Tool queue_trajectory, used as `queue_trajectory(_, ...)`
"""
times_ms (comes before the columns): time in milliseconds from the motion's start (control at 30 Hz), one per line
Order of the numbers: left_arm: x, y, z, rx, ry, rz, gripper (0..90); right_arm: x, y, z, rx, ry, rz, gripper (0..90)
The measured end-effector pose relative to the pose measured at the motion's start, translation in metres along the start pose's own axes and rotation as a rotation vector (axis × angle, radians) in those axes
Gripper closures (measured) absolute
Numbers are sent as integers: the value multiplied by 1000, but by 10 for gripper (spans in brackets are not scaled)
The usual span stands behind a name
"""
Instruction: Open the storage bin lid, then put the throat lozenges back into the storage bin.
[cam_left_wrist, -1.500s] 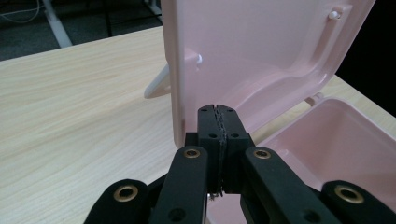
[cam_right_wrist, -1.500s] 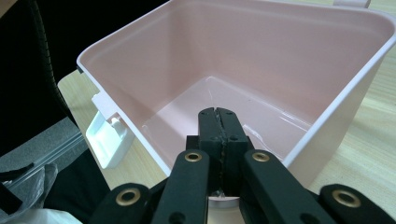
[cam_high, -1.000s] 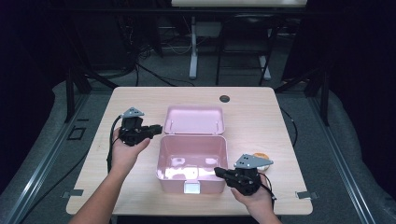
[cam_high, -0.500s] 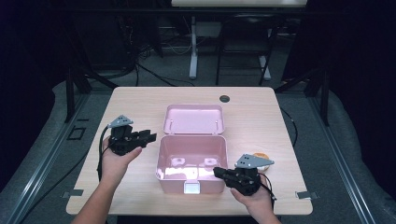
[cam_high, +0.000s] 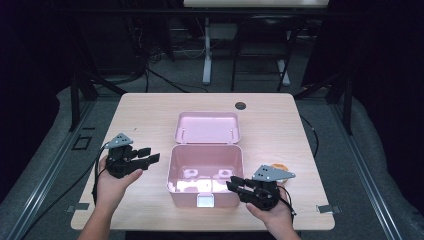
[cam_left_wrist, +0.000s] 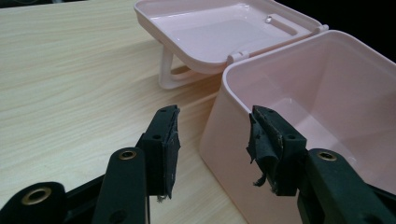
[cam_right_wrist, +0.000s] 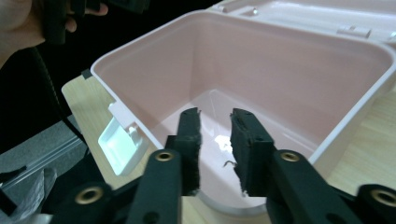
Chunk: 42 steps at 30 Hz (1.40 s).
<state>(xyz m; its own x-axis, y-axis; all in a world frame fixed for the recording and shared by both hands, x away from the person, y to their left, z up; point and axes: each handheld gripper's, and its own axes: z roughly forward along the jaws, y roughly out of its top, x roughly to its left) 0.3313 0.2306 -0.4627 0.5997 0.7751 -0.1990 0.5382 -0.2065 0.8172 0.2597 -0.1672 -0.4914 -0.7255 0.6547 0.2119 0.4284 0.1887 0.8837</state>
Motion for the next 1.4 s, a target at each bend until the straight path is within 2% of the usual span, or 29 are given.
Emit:
queue_trajectory(133,0,-3,-5,-3,-8,2,518,-3,6,-6,-29,2,7,625)
queue_trajectory(233,1,-5,-7,-4,-12,1,504,-6,9,-10,-36,0,9,615)
queue_trajectory(367,1,-9,-7,13,-40,-11,500,-10,12,-14,-26,15,1,598)
queue_trajectory(400,1,-9,-6,21,-43,-3,500,-10,13,-15,-25,11,0,583)
queue_trajectory(500,1,-10,-6,20,-27,5,490,-13,17,-18,-34,-1,0,550)
queue_trajectory(600,0,-9,-7,24,-15,23,462,-17,21,-20,-51,-13,-34,495)
queue_trajectory(733,-3,-9,-7,51,-16,37,476,-20,29,-23,-33,5,-20,478)
queue_trajectory(833,-5,-8,-6,63,-8,45,474,-21,34,-25,-16,-22,-42,457)
queue_trajectory(900,-6,-7,-7,40,-20,55,474,-23,37,-26,-3,-41,-37,440)
queue_trajectory(967,-7,-7,-8,28,-15,53,473,-27,39,-28,8,-54,-29,431)
queue_trajectory(1100,-8,-6,-10,32,-6,53,470,-35,43,-31,41,-90,-22,431)
queue_trajectory(1233,-9,-5,-14,20,7,40,469,-40,45,-33,79,-138,-53,399)
queue_trajectory(1300,-10,-5,-16,22,15,45,448,-43,46,-32,121,-167,-71,350)
queue_trajectory(1400,-10,-5,-16,31,-3,38,418,-47,47,-31,163,-197,-89,332)
